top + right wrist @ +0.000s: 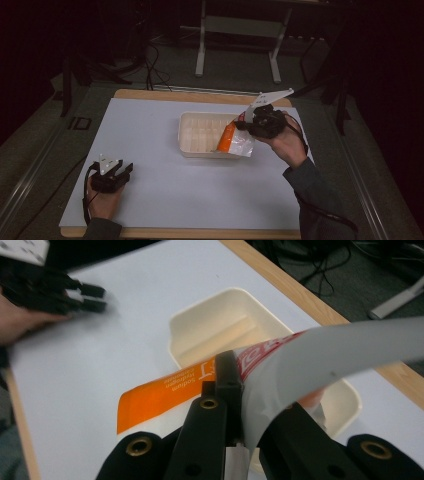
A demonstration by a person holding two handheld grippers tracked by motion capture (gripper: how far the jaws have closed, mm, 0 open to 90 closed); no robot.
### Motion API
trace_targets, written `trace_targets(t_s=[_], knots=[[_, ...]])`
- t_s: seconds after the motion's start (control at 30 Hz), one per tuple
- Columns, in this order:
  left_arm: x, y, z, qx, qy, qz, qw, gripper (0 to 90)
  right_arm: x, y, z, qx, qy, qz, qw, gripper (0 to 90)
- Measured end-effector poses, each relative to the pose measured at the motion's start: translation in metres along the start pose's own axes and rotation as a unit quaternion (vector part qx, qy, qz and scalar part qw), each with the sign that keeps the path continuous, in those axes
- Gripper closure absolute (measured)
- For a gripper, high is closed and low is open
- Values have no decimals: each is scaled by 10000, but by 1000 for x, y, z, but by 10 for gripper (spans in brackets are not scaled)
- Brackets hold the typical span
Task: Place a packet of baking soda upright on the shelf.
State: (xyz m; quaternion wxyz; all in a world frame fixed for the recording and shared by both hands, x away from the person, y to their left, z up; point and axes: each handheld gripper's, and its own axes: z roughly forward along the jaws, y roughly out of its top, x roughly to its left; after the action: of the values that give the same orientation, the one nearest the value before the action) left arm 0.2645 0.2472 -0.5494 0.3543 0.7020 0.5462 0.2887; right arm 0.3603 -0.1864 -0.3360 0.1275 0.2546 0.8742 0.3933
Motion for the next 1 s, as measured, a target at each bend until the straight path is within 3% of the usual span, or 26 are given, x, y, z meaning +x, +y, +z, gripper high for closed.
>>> trace_targets(t_s=[0.27,0.4,0.5,0.53,0.67,0.8,0.9,1.0], knots=[[0,0,0,-11,-3,-3,10000,573,-6,7,5,401,-292,-241,9985,900],[0,0,0,-14,-7,-1,10000,573,-9,12,6,621,-551,-397,9958,900],[0,0,0,-9,-6,4,10000,572,-10,14,7,678,-602,-447,9949,900],[0,0,0,-10,-7,1,10000,572,-11,16,8,784,-690,-547,9930,900],[0,0,0,-10,-7,-5,10000,572,-12,17,8,856,-763,-619,9915,900],[0,0,0,-6,-9,-3,10000,572,-12,21,9,988,-973,-781,9873,900],[0,0,0,-7,-6,0,10000,572,-11,24,9,978,-999,-798,9870,900],[0,0,0,-13,-9,3,10000,572,-5,28,13,1090,-1070,-1042,9828,900]])
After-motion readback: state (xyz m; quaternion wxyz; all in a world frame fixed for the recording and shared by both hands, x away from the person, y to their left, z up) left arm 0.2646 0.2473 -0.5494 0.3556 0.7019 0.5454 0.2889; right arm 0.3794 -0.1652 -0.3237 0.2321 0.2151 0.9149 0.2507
